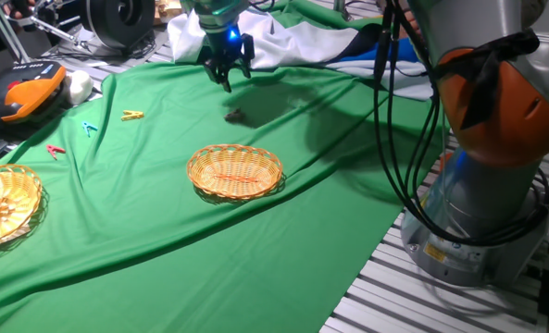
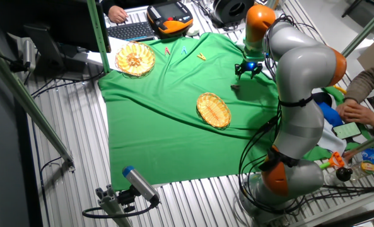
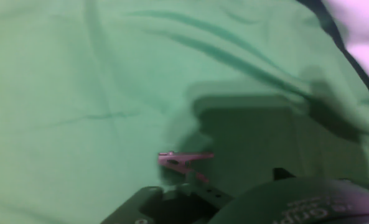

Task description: Use a clamp

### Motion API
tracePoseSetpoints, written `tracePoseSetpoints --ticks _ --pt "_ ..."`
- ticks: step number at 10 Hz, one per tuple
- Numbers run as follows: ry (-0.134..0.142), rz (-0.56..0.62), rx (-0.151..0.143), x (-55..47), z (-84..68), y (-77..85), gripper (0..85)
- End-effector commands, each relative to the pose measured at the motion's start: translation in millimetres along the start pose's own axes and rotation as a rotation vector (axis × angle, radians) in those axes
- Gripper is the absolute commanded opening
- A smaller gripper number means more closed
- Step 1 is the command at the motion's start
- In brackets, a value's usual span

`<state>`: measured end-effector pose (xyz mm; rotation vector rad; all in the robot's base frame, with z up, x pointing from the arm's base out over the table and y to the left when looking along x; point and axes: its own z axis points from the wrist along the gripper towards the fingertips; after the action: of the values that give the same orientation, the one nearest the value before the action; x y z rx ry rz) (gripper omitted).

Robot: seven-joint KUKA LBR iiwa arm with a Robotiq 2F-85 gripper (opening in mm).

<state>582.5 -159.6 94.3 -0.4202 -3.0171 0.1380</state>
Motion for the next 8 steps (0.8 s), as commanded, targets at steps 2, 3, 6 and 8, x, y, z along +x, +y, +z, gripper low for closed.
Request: tracePoseSetpoints --ticks 2,3,6,8 --pt "-0.072 -0.506 0.046 -2.1 7.5 0.0 68.0" --pt "-0.069 -0.52 0.041 -3.0 9.7 0.2 68.0" --pt "-0.088 -0.59 0.05 -2.2 17.6 1.0 68.0" --pt "-0.09 -0.637 0.019 -0.3 20.2 1.7 85.0"
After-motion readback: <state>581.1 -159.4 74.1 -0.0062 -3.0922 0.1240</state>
